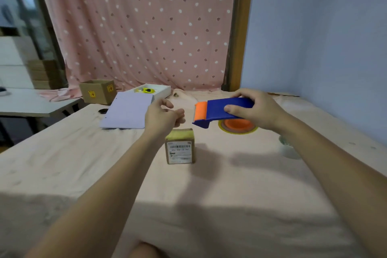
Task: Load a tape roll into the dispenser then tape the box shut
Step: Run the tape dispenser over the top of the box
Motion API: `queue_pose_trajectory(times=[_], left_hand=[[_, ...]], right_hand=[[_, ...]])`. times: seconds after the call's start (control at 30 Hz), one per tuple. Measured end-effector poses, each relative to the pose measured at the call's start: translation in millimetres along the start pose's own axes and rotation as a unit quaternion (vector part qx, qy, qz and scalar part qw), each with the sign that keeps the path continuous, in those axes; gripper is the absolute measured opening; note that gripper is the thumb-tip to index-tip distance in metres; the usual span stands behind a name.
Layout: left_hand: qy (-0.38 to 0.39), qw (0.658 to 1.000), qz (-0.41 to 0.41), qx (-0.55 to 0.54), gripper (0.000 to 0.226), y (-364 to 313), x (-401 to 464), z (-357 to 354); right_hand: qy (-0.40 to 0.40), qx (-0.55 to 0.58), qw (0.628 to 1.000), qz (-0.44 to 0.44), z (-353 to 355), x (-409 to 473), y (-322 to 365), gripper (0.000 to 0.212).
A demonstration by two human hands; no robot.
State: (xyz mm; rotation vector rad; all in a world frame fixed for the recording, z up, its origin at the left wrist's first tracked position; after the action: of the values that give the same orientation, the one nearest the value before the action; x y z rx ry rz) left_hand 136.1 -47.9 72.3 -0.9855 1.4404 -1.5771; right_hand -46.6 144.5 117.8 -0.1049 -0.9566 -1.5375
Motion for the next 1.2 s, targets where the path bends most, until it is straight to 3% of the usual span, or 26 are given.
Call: queue_pose_trajectory(times=[0.37,0.57,0.8,1.2], left_hand=[[-0.027,0.997,0.044,-0.049,0.03,14,36,50],[-0.032,0.992,0.088,-0.086,0.029,40,52,75],[0.041,0.974,0.156,-0.158,0.029,78,55,64],[0.007,0.965,0.19,-0.18,0.035,97,63,45]], right_hand=[[0.12,-0.054,0.99,0.045,-33,73,23,0.02],[0.138,-0.064,0.987,0.044,-34,85,10,0.023],[0.174,-0.022,0.985,0.008,-42,98,-3,0.027],[0.25,-0.055,0.966,-0.028,-49,139,-1,0.023]])
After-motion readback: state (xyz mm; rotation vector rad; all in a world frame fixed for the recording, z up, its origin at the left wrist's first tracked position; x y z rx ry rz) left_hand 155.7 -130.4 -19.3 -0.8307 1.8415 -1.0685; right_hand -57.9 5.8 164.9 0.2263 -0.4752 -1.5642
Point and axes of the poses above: each hand's wrist, its own x-axis towards the middle knuckle, its own z-axis out of the back of the hand, y = z × x, the point moved 2 cm from there along x, towards the middle knuckle, and after that the axes turned 11 degrees about z, right-handed, at the moved point
